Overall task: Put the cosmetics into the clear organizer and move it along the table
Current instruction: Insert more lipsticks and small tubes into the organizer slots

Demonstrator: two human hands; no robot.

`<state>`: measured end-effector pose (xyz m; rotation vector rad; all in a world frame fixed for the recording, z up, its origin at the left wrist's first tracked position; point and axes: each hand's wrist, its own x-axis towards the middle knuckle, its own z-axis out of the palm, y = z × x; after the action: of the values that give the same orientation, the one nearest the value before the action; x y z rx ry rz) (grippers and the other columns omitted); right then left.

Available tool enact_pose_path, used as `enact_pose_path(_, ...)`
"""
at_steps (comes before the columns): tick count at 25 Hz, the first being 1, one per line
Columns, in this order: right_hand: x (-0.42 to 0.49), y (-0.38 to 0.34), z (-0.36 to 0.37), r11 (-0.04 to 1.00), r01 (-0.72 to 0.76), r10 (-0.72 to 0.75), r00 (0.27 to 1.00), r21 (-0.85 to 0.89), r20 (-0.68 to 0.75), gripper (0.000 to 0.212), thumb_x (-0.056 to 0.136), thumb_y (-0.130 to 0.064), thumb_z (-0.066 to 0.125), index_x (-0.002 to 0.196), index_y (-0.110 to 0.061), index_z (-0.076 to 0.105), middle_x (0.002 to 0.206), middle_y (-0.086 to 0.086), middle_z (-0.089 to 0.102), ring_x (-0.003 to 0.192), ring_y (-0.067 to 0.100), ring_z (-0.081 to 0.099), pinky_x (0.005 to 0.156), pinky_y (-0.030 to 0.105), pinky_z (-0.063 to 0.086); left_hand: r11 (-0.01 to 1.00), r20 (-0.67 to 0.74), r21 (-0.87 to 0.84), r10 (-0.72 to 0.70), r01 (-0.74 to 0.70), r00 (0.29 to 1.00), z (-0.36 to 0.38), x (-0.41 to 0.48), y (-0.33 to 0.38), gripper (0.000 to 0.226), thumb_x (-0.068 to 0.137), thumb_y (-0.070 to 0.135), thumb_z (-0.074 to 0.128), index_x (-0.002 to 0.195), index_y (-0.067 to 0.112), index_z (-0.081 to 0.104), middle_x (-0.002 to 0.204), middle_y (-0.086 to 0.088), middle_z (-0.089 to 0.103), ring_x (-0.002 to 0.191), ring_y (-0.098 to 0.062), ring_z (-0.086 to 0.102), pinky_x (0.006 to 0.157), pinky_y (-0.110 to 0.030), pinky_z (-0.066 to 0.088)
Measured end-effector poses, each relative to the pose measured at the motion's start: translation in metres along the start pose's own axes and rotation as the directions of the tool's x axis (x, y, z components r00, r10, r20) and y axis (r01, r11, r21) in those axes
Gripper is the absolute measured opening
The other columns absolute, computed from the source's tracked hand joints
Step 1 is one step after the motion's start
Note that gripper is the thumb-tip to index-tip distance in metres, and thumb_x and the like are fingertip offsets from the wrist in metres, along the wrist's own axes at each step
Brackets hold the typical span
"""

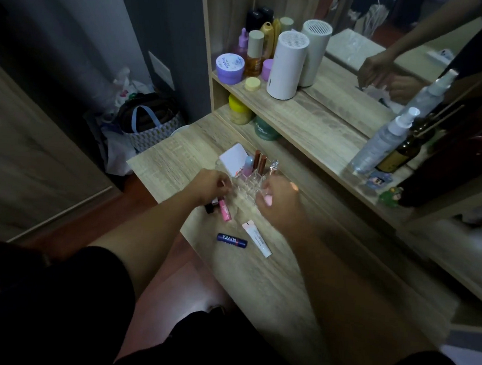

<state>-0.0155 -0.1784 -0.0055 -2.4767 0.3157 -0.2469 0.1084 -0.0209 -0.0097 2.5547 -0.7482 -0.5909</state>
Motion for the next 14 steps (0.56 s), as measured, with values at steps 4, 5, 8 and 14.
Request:
enact_pose_path(4,-0.046,0.009,0.035,0.993,-0.025,0.062,0.945,-0.117,0.320,0.020,0.089,-0.018,0.058,0.105,-0.007,0.062,0.109,0.013,0.064,0.101,0.028,0.060,0.085,0.035,0.046,0.988,0.076,0.150,0.014,-0.026,0.997,0.039,-0.022,-0.004,0.027,0.089,0.017,0.054,0.111,0.002,0.061,0.113,-0.023,0.063,0.103,-0.037,0.059,0.084,-0.038,0.047)
enact_pose_path(5,-0.052,0.011,0.039,0.989,-0.062,0.105,0.936,-0.136,0.337,0.025,0.089,-0.019,0.057,0.110,-0.006,0.060,0.114,0.014,0.063,0.106,0.029,0.057,0.088,0.034,0.041,0.985,0.077,0.172,-0.001,-0.012,0.997,0.047,-0.026,-0.004,0.029,0.090,0.017,0.052,0.111,-0.001,0.059,0.113,-0.025,0.063,0.100,-0.038,0.061,0.082,-0.040,0.049)
enact_pose_path(8,-0.058,0.013,0.042,0.978,-0.142,0.184,0.932,-0.152,0.313,0.031,0.088,-0.016,0.058,0.117,-0.004,0.056,0.120,0.017,0.059,0.111,0.031,0.055,0.091,0.033,0.038,0.983,0.058,0.181,-0.016,0.005,0.998,0.064,-0.036,-0.004,0.033,0.092,0.024,0.051,0.114,0.000,0.057,0.107,-0.028,0.064,0.096,-0.040,0.062,0.079,-0.041,0.048)
enact_pose_path(14,-0.052,0.021,0.039,0.959,-0.191,0.247,0.926,-0.208,0.286,0.029,0.088,-0.011,0.057,0.115,-0.002,0.056,0.121,0.019,0.060,0.112,0.031,0.055,0.094,0.035,0.042,0.998,-0.009,0.065,-0.007,0.008,1.000,0.074,-0.032,-0.004,0.033,0.093,0.028,0.049,0.118,0.009,0.058,0.104,-0.025,0.066,0.094,-0.038,0.063,0.079,-0.041,0.049)
